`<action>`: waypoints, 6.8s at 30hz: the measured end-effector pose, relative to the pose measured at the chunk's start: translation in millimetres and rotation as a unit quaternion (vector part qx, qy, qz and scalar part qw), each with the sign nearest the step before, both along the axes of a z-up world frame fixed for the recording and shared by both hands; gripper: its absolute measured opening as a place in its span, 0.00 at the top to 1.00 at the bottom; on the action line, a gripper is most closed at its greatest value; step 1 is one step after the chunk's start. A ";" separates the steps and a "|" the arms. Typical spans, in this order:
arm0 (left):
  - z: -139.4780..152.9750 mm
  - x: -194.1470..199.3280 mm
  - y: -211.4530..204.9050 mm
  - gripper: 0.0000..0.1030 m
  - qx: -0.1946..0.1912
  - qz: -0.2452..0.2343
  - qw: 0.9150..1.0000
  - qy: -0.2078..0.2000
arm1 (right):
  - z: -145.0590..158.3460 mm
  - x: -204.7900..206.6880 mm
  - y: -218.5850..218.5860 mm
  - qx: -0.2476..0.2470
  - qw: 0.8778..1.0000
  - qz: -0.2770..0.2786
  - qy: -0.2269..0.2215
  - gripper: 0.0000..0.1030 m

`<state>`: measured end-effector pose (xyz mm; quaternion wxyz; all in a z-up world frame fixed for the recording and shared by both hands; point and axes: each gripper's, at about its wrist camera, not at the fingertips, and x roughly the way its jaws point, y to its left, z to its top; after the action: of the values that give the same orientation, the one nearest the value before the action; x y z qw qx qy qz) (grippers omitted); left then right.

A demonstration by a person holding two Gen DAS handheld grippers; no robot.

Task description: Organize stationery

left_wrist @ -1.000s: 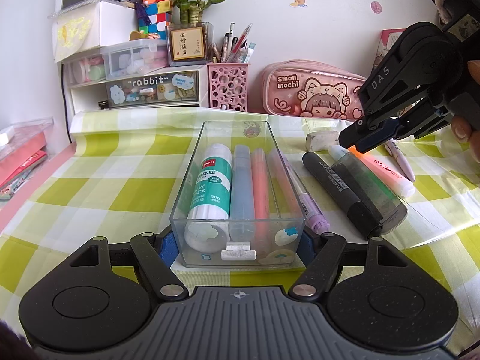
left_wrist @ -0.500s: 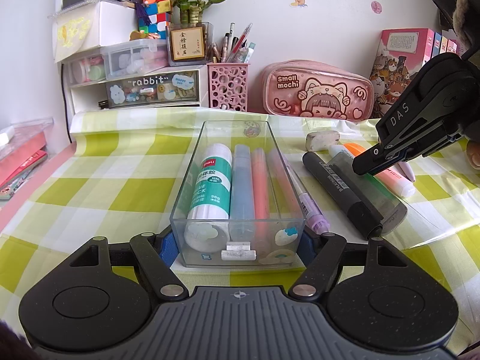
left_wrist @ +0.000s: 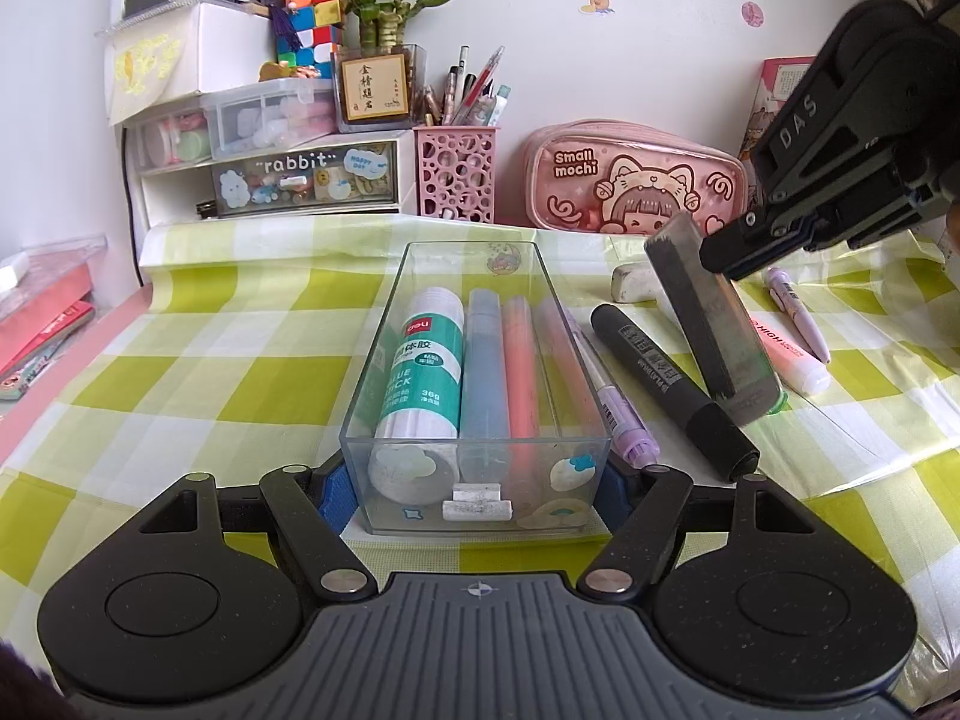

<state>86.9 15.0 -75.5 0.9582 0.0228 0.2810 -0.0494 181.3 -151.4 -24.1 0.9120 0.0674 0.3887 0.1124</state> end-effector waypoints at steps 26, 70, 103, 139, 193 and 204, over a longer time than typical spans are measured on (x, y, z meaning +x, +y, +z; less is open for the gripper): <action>0.3 1.4 0.2 0.29 -0.001 -0.005 1.000 -0.001 | 8.8 23.3 60.3 -0.017 0.999 0.020 0.036 1.00; 0.5 0.0 3.0 0.29 -0.004 0.000 1.000 0.002 | -45.1 37.9 44.6 -0.081 0.994 0.040 0.063 0.77; 0.7 1.3 11.7 0.30 0.000 0.013 1.000 0.000 | -34.9 12.7 50.4 -0.084 0.995 0.038 0.022 0.79; 2.1 2.9 17.8 0.30 0.003 0.022 1.000 0.002 | -43.8 13.8 49.6 -0.019 0.997 0.056 0.046 0.79; 2.3 4.5 20.4 0.29 -0.005 0.022 1.000 0.005 | -37.8 20.1 37.6 0.041 0.995 0.078 0.049 0.97; 2.6 4.5 22.0 0.29 -0.008 0.020 1.000 0.006 | -40.1 39.9 1.1 0.113 0.989 0.046 0.081 0.98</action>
<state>91.4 37.0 -72.8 0.9575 0.0088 0.2866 -0.0323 221.2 -150.3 -64.2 0.8576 0.1613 0.4490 0.1919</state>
